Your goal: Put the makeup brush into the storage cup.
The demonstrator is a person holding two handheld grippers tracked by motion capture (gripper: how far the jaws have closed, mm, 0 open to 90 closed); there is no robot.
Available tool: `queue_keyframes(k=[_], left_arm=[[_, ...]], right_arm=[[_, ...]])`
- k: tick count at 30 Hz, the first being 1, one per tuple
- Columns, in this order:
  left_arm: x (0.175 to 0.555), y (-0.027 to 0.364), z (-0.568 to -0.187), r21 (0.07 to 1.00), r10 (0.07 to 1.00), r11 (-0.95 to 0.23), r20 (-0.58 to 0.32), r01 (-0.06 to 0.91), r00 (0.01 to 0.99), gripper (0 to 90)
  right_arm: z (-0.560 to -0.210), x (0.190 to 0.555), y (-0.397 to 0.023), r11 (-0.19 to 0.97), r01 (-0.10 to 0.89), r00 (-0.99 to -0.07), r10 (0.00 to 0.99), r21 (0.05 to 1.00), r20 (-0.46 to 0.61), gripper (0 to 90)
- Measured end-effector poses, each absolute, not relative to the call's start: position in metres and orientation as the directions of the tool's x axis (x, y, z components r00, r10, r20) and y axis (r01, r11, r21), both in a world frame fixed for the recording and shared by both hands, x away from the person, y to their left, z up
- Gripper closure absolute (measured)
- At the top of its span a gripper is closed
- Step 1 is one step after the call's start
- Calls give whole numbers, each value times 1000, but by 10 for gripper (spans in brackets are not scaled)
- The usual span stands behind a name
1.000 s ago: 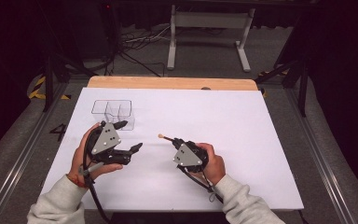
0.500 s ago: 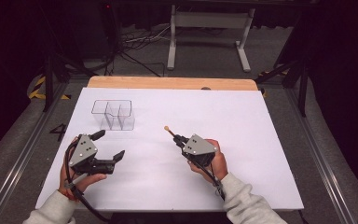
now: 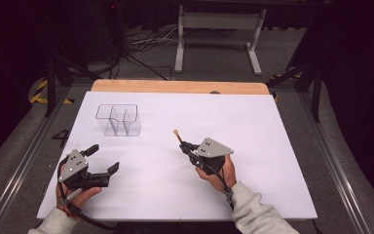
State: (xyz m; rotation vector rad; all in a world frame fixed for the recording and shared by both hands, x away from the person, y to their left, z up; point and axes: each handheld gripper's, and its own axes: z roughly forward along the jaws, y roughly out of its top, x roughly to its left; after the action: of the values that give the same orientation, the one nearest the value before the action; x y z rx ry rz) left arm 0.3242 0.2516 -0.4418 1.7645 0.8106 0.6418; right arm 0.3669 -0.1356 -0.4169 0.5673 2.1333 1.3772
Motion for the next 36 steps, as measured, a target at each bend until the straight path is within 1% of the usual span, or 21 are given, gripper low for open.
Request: queue_keyframes(k=[5,6,9,11,15,28,33,36], left_arm=[[320,257,-449,952,779,-196,6,234,628,51],[320,257,-449,952,779,-196,6,234,628,51],[320,260,-451,952,792,-185,-3,244,611,44],[320,262,-451,956,797,-170,-9,240,604,43],[320,263,-451,954,800,-177,-4,244,599,43],[318,263,-451,959,793,-163,-12,232,609,42],[318,264,-451,959,792,-162,-13,231,610,30],[318,264,-451,961,793,-157,-15,229,609,26]], right_arm=[[-417,368,-133,346,76,-790,593,935,-155,834],[-417,368,-133,346,76,-790,593,935,-155,834],[-414,370,-129,303,89,-804,584,949,-111,834],[-414,370,-128,300,90,-806,581,950,-108,833],[-409,373,-119,266,98,-820,568,959,-74,833],[-401,384,-98,225,89,-835,548,970,-51,834],[-388,394,-84,201,63,-841,539,978,-56,834],[-386,398,-80,193,67,-844,535,979,-48,834]])
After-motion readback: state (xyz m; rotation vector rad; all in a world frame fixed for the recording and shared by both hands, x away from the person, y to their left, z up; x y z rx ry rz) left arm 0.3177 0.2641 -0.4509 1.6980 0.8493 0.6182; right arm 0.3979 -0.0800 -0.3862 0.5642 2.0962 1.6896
